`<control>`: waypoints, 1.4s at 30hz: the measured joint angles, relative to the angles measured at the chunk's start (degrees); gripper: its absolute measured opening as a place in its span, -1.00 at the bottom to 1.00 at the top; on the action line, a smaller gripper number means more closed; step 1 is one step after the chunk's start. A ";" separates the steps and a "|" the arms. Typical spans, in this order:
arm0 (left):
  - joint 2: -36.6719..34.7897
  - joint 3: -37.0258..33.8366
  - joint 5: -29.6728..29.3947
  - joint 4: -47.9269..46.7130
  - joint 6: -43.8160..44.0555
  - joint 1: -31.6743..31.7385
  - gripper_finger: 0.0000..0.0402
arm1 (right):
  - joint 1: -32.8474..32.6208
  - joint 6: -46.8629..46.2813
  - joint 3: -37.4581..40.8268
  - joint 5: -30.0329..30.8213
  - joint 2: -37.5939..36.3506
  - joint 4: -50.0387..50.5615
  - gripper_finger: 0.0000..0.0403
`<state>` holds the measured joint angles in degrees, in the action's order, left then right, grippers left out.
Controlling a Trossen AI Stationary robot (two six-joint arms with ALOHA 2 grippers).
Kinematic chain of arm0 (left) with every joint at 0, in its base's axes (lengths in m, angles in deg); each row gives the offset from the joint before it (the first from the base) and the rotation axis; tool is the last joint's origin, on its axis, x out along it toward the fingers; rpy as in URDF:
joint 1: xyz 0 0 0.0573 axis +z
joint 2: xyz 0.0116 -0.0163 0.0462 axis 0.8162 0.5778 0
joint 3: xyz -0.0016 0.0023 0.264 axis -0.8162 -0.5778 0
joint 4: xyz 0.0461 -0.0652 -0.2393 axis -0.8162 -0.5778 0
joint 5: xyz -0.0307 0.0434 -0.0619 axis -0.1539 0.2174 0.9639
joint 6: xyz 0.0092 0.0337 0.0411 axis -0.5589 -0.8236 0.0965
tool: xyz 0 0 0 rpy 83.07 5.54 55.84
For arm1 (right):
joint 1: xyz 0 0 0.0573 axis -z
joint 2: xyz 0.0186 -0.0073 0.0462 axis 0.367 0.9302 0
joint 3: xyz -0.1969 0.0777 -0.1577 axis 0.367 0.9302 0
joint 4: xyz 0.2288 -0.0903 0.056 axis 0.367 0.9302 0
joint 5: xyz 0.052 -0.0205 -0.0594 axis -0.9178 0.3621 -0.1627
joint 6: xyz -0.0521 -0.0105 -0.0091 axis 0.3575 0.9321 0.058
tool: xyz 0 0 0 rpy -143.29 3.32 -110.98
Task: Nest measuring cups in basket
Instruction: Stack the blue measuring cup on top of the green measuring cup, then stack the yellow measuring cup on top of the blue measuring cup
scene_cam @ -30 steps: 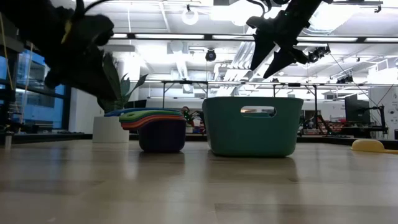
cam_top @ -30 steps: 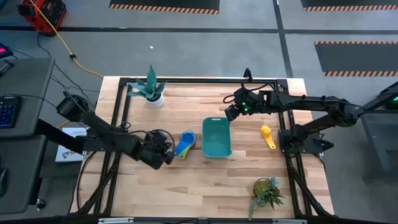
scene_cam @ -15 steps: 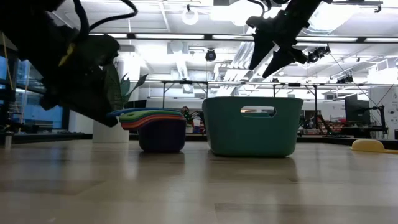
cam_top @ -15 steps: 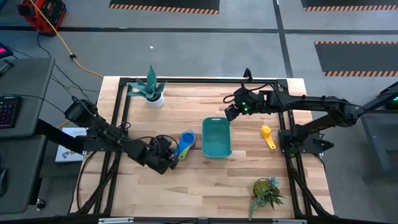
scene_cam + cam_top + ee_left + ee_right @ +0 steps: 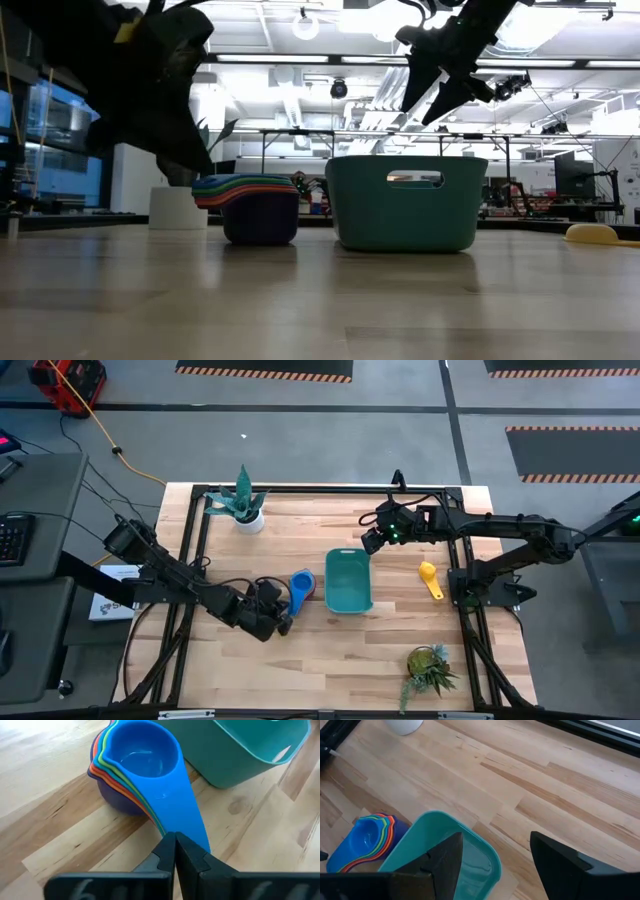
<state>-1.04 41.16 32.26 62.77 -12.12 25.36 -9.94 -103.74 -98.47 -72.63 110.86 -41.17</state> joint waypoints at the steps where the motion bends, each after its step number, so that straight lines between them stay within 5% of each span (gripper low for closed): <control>1: 0.00 0.00 -0.01 -0.04 0.29 0.00 -1.00 | 0.00 0.00 0.00 -0.02 0.00 0.00 0.11; 8: -2.07 0.00 -0.13 -3.53 1.42 0.00 -1.00 | 0.00 1.28 0.00 -0.05 0.00 0.03 0.11; 13: -10.39 -0.04 -3.93 -9.01 0.84 -0.61 -1.00 | 0.02 2.47 0.00 -3.43 0.00 4.86 0.11; 17: -20.50 -0.04 -12.08 -9.84 -6.12 -2.08 -1.00 | -1.45 1.44 1.07 -4.63 -0.04 14.41 0.11; 20: -26.45 -0.04 -12.60 -6.40 -14.84 -1.21 -1.00 | -3.93 -2.77 5.19 -7.39 -0.55 19.42 0.11; 26: -31.76 -3.41 -4.85 15.45 -32.98 3.19 -1.00 | -12.91 -14.89 18.36 -19.16 -1.87 19.67 0.11; 31: -30.74 -8.04 8.44 38.03 -43.33 9.25 -1.00 | -20.48 -20.22 23.06 -22.27 -1.86 20.72 0.11; 42: -30.56 -9.75 13.89 42.20 -43.86 18.55 -1.00 | -25.52 -26.09 24.80 -16.73 0.63 24.33 0.11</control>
<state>-31.60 31.41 46.15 104.97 -55.98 43.92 -35.46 -129.84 -73.67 -89.36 111.49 -16.84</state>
